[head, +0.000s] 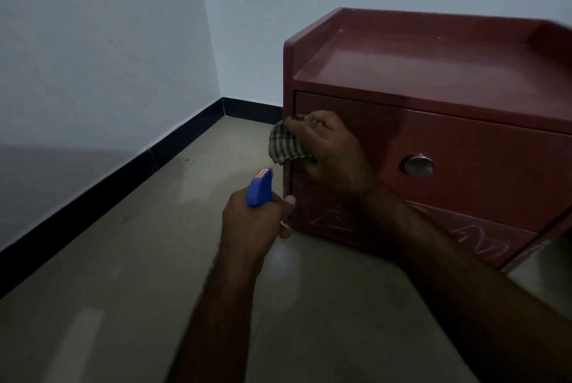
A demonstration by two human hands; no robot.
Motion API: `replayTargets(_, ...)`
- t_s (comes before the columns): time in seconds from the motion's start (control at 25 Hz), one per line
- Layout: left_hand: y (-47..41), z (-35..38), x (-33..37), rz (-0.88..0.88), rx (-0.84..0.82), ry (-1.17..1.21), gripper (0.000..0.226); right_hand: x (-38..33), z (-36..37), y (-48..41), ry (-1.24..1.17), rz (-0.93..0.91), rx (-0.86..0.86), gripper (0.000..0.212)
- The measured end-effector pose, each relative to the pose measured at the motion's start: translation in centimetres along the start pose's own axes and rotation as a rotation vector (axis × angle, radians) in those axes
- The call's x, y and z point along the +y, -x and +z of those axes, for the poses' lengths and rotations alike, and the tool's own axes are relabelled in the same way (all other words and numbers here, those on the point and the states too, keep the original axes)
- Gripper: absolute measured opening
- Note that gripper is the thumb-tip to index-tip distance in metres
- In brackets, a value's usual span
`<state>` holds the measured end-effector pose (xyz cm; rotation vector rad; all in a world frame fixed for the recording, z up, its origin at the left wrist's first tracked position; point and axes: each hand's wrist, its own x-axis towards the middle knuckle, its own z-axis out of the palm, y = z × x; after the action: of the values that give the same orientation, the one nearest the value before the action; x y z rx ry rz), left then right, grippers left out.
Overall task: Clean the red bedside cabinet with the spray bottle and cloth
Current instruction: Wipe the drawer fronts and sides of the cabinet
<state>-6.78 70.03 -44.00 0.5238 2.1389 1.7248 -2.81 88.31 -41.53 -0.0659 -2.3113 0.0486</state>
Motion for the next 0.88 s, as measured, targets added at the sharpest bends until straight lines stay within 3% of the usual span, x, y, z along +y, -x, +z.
replayTargets(0.12, -0.3, -0.4, 0.0, -0.003, 0.01, -0.005, 0.014, 0.4, 1.3, 0.6, 0.076, -0.091, -0.044, 0.06)
replayTargets(0.28, -0.4, -0.6, -0.2, -0.011, 0.016, -0.005, 0.014, -0.2, 2.2, 0.7, 0.094, -0.056, 0.055, 0.06)
replayTargets(0.44, -0.1, -1.1, -0.5, -0.021, 0.01, 0.016, 0.014, -0.8, 3.3, 3.3, 0.108, -0.076, -0.053, 0.062)
replayTargets(0.64, -0.7, -1.7, -0.8, -0.033, 0.032, 0.006, 0.014, -1.8, 4.3, 1.2, 0.031, 0.086, 0.118, 0.061)
replayTargets(0.76, -0.6, -2.1, -1.2, -0.028, 0.021, -0.003, 0.015, -2.4, 4.9, 3.2, 0.041, 0.077, 0.016, 0.068)
replayTargets(0.88, -0.8, -2.6, -1.4, -0.022, 0.035, 0.005, 0.015, -3.5, 5.7, 3.3, 0.028, 0.145, 0.044, 0.063)
